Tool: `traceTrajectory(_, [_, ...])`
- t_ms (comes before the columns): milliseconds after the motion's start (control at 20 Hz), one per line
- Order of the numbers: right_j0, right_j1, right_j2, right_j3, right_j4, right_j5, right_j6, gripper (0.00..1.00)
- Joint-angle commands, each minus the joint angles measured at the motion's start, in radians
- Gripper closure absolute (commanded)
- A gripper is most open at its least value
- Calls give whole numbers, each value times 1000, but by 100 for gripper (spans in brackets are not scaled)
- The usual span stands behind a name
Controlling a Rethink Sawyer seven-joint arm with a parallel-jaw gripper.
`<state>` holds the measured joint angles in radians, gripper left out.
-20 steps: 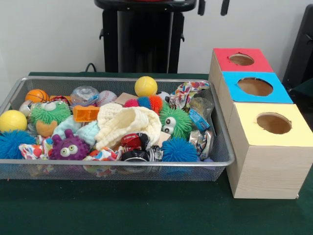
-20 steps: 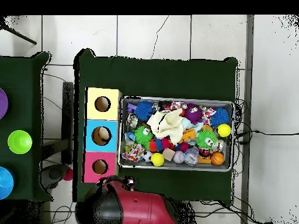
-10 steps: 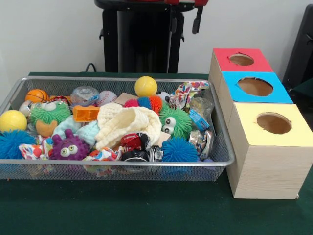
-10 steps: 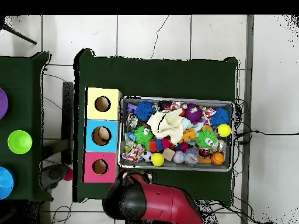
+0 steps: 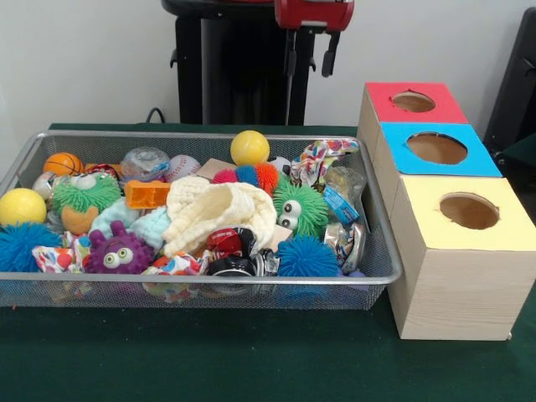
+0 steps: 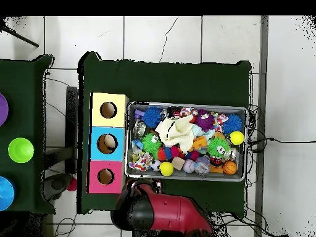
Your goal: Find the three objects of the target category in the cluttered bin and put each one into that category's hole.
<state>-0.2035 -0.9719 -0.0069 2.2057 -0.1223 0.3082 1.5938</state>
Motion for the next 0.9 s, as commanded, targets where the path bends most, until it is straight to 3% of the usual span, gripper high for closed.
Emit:
traceTrajectory(50, [-18,55,40,28,-21,-68,138,0])
traceTrajectory(400, [-48,67,65,52,6,-126,164,0])
traceTrajectory(900, [-97,149,131,65,-35,-343,185,0])
